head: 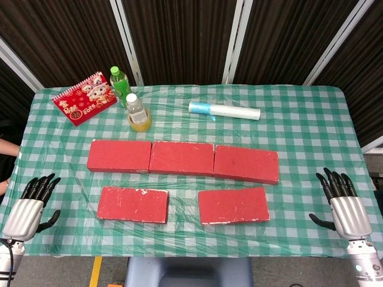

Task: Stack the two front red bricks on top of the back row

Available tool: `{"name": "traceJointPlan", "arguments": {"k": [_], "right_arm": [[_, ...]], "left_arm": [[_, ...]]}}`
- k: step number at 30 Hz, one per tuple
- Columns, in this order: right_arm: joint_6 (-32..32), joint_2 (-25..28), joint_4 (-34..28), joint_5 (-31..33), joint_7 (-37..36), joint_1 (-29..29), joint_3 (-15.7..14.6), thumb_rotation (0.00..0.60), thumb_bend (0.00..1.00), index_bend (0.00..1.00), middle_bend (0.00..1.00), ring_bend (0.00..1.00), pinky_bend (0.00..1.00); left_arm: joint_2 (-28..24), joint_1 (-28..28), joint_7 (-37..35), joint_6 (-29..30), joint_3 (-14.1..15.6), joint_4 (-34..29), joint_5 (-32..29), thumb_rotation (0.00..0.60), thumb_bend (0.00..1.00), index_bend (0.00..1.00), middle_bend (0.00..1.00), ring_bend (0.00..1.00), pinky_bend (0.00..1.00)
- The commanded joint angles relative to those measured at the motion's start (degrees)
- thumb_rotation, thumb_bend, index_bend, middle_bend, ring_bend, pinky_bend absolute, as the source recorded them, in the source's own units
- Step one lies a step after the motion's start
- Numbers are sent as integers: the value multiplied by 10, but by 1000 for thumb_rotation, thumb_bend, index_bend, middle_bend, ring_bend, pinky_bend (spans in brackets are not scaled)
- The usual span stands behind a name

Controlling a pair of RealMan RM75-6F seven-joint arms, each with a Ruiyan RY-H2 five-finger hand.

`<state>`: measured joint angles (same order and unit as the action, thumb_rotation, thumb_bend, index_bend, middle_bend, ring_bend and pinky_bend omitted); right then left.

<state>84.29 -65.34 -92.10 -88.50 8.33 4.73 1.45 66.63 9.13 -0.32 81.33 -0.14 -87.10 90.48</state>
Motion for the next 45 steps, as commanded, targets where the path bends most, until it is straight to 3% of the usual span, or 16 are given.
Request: {"name": "traceJointPlan", "arguments": {"k": [1,7,12,24,45], "right_arm": [[-1,2,-2,0,-2,-1,-1,600,239,0,0,0,0],[3,9,-7,-4,-10,-5,-4,600,239,0,0,0,0],[2,17,-10,-13,-20,-6,-11,600,238,0,0,0,0],[-16,31,-13,-16,-46,0,-16,600,239,0,0,0,0],[-31,35,-16,-10,-49,5,-17,600,238,0,0,0,0]], "left_arm": [[2,2,7,0,7,-4,14,600,377,0,0,0,51],[16,31,-9,-13,38,-24,101,600,368,0,0,0,43],[19,93,15,-96,49,-73,145,600,313,0,0,0,18],[48,184,84,-250,1,-130,51,600,288,0,0,0,0],[89,243,123,-333,-3,-88,-45,600,285,0,0,0,0]]}}
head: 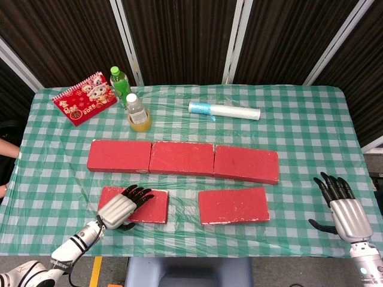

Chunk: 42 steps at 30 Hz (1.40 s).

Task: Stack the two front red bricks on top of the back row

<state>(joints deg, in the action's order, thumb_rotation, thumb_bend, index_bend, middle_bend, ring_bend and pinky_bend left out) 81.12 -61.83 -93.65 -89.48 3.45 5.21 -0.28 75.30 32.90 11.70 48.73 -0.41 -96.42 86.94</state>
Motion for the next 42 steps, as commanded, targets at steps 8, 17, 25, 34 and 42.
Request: {"name": "traceJointPlan", "arguments": {"k": [8,17,25,34,42], "right_arm": [[-3,-1,0,5,4,1,2,600,238,0,0,0,0],[-8,-2,-2,9,10,2,2,600,239,0,0,0,0],[-11,-4,-2,12,15,4,2,600,239,0,0,0,0],[-14,-5,-3,13,18,5,1,600,239,0,0,0,0],[-13,-5,-4,12,18,4,0,600,238,0,0,0,0]], "left_arm": [[4,17,3,-20,0,15,-38,600,285,0,0,0,0],[4,30,3,-36,2,25,-67,600,282,0,0,0,7],[3,38,3,-43,4,35,-85,600,278,0,0,0,66],[-4,39,5,-30,9,31,-84,600,282,0,466,451,558],[-26,27,6,32,4,4,-48,600,295,0,556,538,638]]}}
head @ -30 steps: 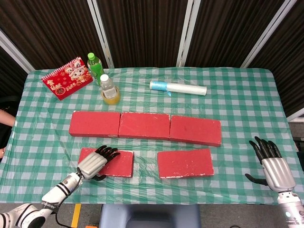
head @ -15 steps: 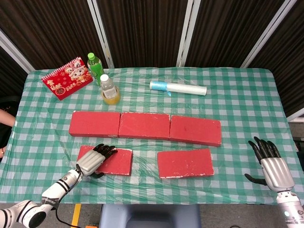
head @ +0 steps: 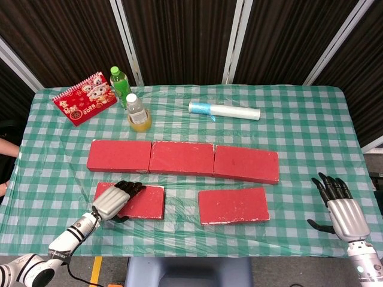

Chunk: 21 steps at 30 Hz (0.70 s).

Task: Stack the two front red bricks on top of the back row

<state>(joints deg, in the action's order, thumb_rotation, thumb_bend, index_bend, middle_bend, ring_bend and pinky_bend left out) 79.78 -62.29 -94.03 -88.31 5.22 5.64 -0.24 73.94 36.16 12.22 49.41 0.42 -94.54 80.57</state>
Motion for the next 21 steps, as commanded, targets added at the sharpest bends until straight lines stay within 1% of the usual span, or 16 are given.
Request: {"name": "traceJointPlan", "arguments": {"k": [1,3,6,10,15,18,21], "right_arm": [[0,0,0,0,0,0,0,600,238,0,0,0,0],[-1,0,0,1,1,0,0,600,238,0,0,0,0],[-4,-1,1,2,2,2,0,600,239,0,0,0,0],[-5,-2,1,6,4,2,2,600,239,0,0,0,0],[-8,-5,2,15,13,3,5,600,238,0,0,0,0],[-9,-6,2,17,14,3,6,600,239,0,0,0,0],[-12,-8,2,23,19,4,8,600,239,0,0,0,0]], "left_arm": [[-16,-6,1,33,-8,-19,20,600,294,0,559,541,641],[-25,-6,0,49,-17,-30,27,600,293,0,565,545,646],[-36,2,-6,56,-36,-39,21,600,291,0,566,546,646],[-44,28,-46,35,-68,-35,4,600,291,0,567,546,646],[-25,77,-81,-13,-103,19,-19,600,290,0,571,548,644],[-19,85,-86,-23,-106,30,-24,600,289,0,574,549,643],[-3,104,-96,-47,-114,62,-38,600,291,0,578,554,644]]}}
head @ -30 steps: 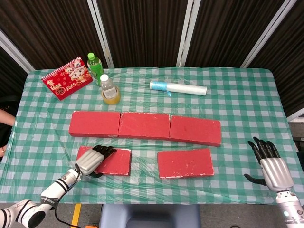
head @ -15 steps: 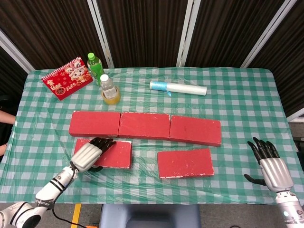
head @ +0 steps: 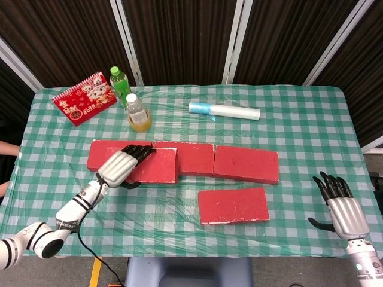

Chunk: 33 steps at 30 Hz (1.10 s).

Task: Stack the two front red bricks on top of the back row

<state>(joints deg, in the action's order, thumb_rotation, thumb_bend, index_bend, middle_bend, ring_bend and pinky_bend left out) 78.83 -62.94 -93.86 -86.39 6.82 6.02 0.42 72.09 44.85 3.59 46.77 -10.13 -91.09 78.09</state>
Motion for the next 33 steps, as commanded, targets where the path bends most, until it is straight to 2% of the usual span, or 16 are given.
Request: {"name": "traceJointPlan", "arguments": {"k": [1,3,11,22,33], "right_arm": [[-4,-2,1,8,7,2,3,600,239,0,0,0,0],[-12,-5,3,21,14,4,7,600,239,0,0,0,0],[-22,-9,5,39,26,9,12,600,238,0,0,0,0],[-30,-10,5,51,31,12,15,600,239,0,0,0,0],[-34,-9,1,55,36,14,13,600,239,0,0,0,0]], "left_arm": [[26,28,-15,-33,-13,46,-22,600,291,0,578,555,644],[58,54,-35,-61,-25,100,-38,600,291,0,578,554,643],[115,97,-71,-97,-28,190,-38,600,293,0,580,555,635],[130,121,-85,-97,-20,214,-18,600,291,0,578,553,612],[138,126,-67,-94,-13,231,-36,600,293,0,572,548,568]]}}
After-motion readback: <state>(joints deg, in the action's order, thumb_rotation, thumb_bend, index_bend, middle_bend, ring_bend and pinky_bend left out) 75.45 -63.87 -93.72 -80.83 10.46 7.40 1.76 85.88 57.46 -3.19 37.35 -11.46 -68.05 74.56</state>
